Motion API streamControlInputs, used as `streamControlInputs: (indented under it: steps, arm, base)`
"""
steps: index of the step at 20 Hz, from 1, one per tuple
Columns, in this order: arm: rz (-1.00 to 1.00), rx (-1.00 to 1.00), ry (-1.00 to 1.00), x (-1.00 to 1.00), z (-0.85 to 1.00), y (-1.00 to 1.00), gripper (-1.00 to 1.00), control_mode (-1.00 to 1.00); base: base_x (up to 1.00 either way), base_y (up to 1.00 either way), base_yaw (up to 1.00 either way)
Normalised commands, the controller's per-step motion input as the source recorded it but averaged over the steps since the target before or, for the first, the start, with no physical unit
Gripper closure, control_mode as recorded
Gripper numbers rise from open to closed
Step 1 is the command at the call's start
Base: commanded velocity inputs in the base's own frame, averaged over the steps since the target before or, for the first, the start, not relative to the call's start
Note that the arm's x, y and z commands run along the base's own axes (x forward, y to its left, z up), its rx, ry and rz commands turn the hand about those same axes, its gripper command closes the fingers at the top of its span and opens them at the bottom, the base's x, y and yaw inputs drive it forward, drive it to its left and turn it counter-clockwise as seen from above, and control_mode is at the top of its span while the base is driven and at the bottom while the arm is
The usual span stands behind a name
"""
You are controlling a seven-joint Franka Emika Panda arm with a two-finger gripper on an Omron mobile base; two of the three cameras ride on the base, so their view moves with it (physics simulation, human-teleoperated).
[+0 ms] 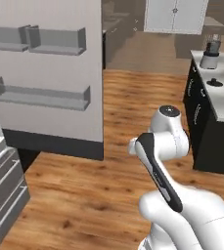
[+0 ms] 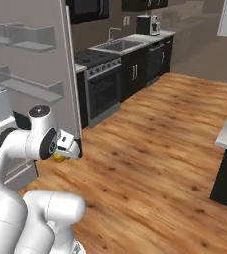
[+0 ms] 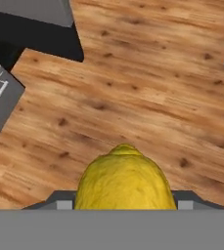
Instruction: Grab the garlic and lemon from the fridge, place them in the blender, close the lid, and turn on the blender to create a marinade.
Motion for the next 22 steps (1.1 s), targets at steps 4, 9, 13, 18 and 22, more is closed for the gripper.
streamControlInputs:
  steps: [4, 9, 13, 18, 22]
  arm:
    - [0.0, 0.0, 0.0, 0.0, 0.0, 0.0, 1.0, 1.0]
    - [0.0, 0.0, 0.0, 0.0, 0.0, 0.0, 1.0, 1.0]
    - [0.0, 0.0, 0.0, 0.0, 0.0, 0.0, 1.0, 1.0]
    - [0.0, 0.0, 0.0, 0.0, 0.0, 0.0, 1.0, 1.0]
    - [0.0, 0.0, 0.0, 0.0, 0.0, 0.0, 1.0, 1.0]
  base:
    - [0.34, -0.17, -0.75]
    - [0.94, -0.31, -0.56]
    - [1.0, -0.4, -0.47]
    - [1.0, -0.07, -0.49]
    - [1.0, 0.2, -0.55]
